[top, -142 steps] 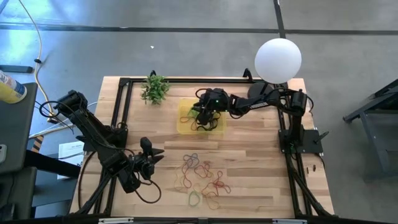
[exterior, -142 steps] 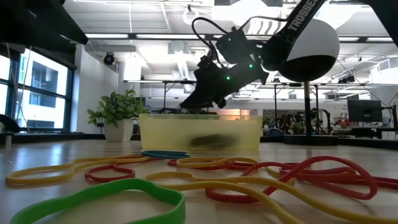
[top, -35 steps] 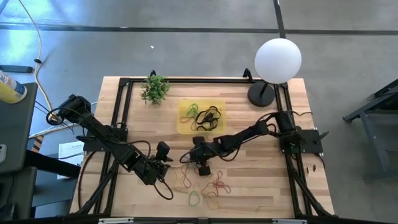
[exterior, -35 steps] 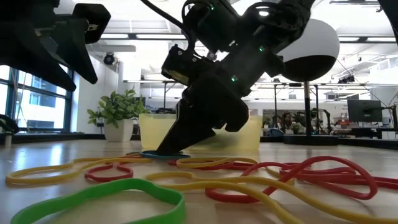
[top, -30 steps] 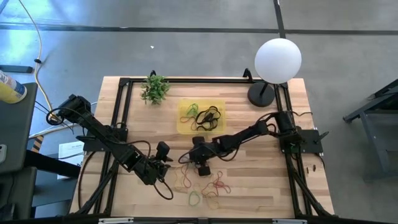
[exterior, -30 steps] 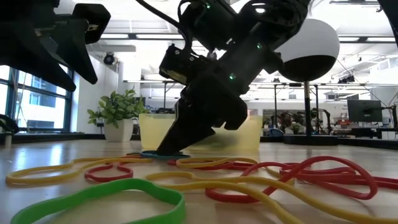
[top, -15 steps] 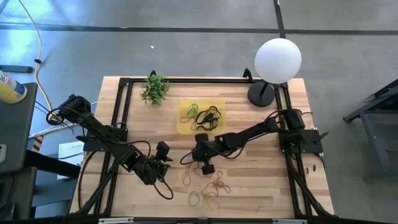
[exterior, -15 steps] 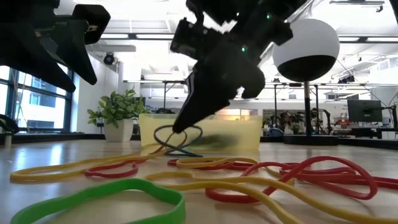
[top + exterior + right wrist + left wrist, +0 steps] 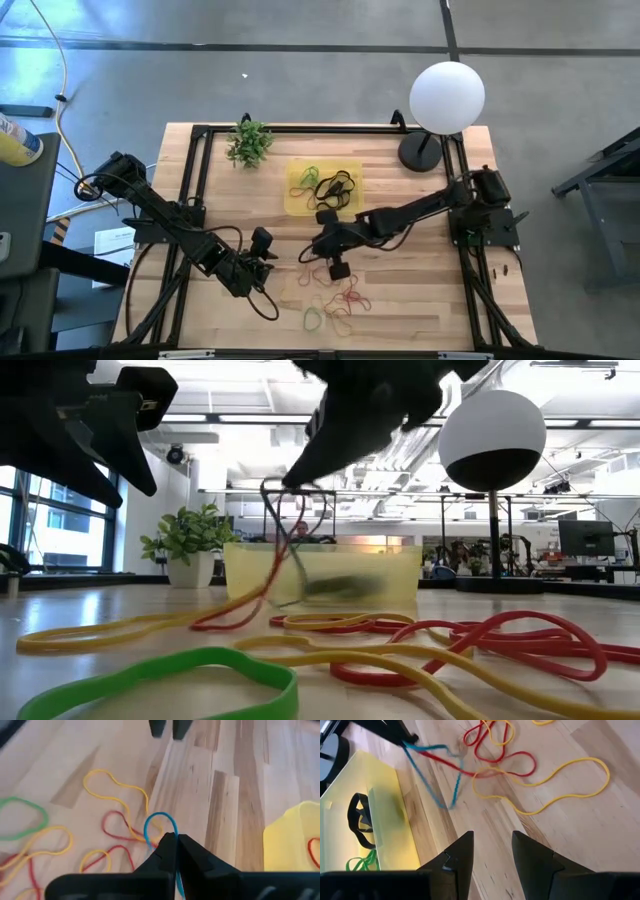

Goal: Pick and place rubber bands into bin
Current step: Put the blue rubber band into the yellow bin

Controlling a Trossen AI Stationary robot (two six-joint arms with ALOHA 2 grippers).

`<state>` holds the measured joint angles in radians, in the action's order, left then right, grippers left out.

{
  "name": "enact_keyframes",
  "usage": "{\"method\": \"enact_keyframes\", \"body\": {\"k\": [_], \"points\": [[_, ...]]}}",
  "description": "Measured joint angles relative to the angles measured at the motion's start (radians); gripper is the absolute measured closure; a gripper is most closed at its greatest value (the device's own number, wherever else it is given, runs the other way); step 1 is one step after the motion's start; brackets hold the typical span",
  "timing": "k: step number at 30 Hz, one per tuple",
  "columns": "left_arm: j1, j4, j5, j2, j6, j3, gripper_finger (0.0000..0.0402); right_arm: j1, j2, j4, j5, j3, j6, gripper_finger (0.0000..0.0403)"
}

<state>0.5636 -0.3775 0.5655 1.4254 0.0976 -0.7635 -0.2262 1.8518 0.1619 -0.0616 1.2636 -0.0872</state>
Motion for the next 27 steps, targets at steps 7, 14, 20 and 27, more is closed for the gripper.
{"method": "enact_keyframes", "body": {"k": [7, 14, 20, 27], "points": [[0.000, 0.000, 0.000, 0.000, 0.000, 0.000, 0.0279, -0.013, -0.027, 0.070, 0.096, 0.001, 0.012, 0.0401], [0.000, 0.000, 0.004, 0.000, 0.003, 0.000, 0.0279, -0.045, -0.014, 0.142, 0.121, 0.001, 0.080, 0.0401], [0.000, 0.000, 0.023, 0.000, 0.006, 0.000, 0.0279, -0.052, -0.014, 0.153, 0.122, 0.001, 0.119, 0.0384], [0.000, 0.001, 0.023, 0.000, 0.002, 0.000, 0.0279, -0.051, -0.014, 0.158, 0.120, -0.004, 0.116, 0.0362]]}}
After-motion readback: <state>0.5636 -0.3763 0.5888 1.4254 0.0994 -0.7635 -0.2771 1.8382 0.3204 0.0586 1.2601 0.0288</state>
